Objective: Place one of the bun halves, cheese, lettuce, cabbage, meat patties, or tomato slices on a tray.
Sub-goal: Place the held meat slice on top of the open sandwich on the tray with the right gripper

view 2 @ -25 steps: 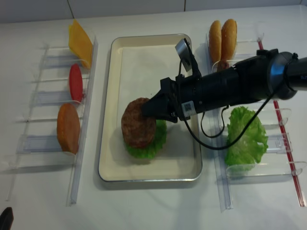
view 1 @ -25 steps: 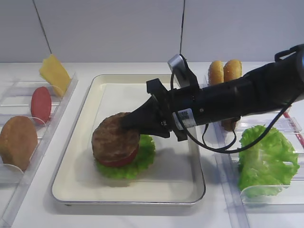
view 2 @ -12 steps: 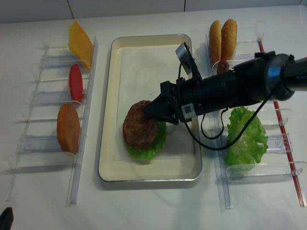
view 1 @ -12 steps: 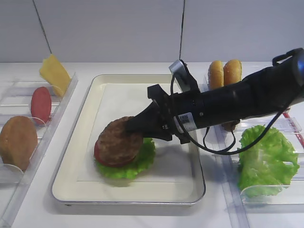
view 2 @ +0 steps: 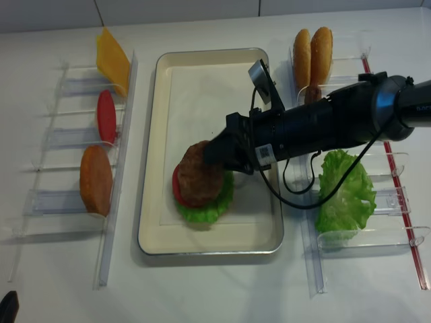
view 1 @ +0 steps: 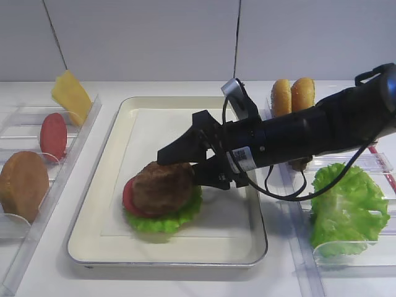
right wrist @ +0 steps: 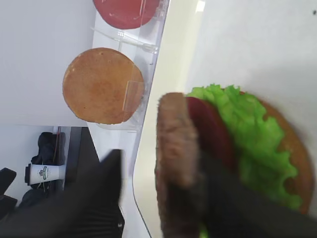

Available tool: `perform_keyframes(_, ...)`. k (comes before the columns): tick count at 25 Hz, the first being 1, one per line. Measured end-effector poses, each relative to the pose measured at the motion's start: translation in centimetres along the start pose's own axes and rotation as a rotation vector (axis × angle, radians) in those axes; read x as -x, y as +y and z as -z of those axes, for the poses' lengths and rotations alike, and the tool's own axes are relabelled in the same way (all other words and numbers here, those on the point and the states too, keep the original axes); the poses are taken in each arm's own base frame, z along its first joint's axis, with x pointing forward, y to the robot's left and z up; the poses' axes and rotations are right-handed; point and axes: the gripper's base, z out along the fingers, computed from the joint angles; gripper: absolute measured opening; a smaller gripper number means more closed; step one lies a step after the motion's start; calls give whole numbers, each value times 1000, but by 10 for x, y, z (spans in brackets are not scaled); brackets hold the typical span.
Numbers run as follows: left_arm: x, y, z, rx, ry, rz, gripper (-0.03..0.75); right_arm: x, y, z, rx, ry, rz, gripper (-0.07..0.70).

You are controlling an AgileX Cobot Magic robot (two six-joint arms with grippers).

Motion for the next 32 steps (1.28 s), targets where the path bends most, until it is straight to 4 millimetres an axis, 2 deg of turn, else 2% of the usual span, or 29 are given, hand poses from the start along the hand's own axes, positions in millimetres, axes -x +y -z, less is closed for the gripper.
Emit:
perform_keyframes(2,0,0,0,0,0,0,459,0,0,0,0,0,0,576)
perform_keyframes(3,0,0,0,0,0,0,459,0,0,0,0,-1,0,623)
perform_keyframes(6,0,0,0,0,0,0,459,0,0,0,0,-1,2,675)
perform_keyframes(22,0,0,0,0,0,0,459,8,10,-1,27,19,59,679)
perform_keyframes(32,0,0,0,0,0,0,459,7,2,1,-47,50,77,678)
